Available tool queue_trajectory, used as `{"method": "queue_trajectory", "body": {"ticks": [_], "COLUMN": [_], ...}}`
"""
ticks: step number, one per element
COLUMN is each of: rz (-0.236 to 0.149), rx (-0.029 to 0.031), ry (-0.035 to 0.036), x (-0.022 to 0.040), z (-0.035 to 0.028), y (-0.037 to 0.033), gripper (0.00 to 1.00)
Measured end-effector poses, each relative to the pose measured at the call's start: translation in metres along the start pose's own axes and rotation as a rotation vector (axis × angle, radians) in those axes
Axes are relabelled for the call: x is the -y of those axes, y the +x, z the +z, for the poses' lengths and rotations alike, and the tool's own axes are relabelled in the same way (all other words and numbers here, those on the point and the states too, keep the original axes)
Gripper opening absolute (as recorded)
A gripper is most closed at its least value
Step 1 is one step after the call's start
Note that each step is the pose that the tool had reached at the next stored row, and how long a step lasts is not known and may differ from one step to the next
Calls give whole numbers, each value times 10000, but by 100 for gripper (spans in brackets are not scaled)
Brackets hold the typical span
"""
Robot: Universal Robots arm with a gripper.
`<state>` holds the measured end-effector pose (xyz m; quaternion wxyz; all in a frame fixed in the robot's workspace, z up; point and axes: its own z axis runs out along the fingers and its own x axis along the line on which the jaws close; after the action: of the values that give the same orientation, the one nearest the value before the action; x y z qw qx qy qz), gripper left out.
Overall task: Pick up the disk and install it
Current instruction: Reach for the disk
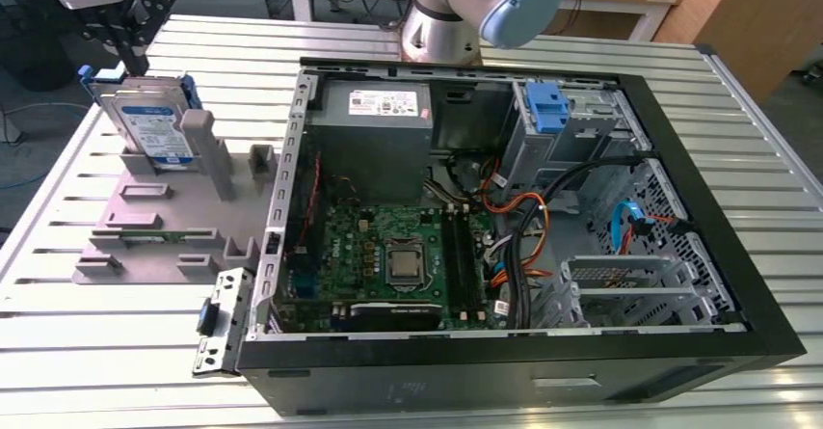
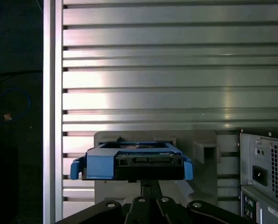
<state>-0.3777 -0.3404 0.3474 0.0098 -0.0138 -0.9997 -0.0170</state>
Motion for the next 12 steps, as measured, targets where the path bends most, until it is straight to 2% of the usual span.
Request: {"method": "queue_trajectory", "body": {"ticks": [7,12], "rz": [-47,-232], "rx": [10,4], "ry": [2,7], "x": [-65,-106], "z": [28,54], "y": [129,142], "gripper": [11,11]}}
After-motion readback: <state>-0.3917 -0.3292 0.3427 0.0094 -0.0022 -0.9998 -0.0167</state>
